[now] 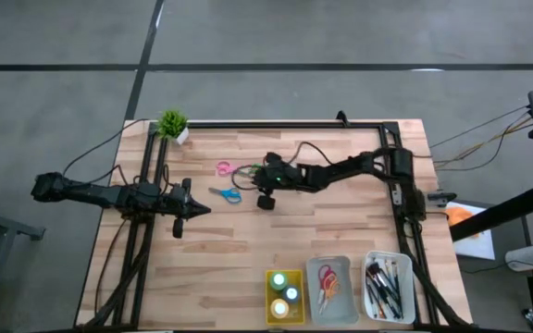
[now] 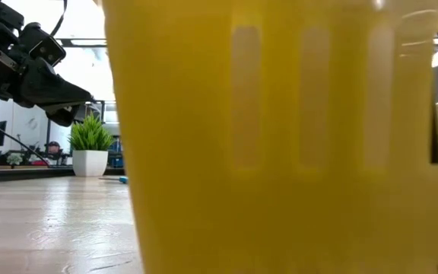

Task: Pick & Place Paint Supplies
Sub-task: Put the green scissors into the gray bin

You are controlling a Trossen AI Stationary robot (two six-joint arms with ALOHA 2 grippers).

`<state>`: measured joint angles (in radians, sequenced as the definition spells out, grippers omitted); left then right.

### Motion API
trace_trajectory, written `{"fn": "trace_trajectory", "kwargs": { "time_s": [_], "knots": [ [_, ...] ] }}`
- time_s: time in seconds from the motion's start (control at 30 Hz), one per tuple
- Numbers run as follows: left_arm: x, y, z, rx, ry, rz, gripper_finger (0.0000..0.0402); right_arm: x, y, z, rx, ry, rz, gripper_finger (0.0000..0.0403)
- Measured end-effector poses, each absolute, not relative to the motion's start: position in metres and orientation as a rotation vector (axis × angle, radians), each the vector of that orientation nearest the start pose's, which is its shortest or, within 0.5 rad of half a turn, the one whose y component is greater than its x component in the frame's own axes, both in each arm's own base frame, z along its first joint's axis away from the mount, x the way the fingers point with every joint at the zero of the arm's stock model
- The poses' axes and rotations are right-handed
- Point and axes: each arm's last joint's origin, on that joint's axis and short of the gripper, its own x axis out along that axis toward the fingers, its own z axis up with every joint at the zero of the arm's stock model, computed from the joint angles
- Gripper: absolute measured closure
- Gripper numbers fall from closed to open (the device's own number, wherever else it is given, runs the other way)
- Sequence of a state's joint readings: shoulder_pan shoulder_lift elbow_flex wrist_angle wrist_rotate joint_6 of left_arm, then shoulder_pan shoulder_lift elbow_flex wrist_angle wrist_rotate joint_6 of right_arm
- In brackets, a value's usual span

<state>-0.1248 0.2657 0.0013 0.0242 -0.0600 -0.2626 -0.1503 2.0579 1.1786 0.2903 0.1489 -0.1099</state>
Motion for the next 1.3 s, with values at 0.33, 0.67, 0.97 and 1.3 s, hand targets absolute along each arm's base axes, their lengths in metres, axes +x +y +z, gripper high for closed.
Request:
{"fn": "trace_trajectory", "kwargs": {
  "time_s": [0.33,0.67,0.97,1.3],
  "knots": [
    [0.111,-0.012,0.144,-0.239,0.246,-0.033,0.0402,0.453,-0.085,0.125,-0.08,0.78,-0.281,0.0339],
    [0.111,-0.012,0.144,-0.239,0.246,-0.033,0.0402,0.456,-0.093,0.117,-0.075,0.812,-0.321,0.0339],
    [0.111,-0.012,0.144,-0.239,0.246,-0.033,0.0402,0.452,-0.097,0.113,-0.041,0.847,-0.338,0.0339],
    [0.111,-0.012,0.144,-0.239,0.246,-0.033,0.0402,0.449,-0.099,0.11,0.008,0.88,-0.352,0.034]
  ]
}}
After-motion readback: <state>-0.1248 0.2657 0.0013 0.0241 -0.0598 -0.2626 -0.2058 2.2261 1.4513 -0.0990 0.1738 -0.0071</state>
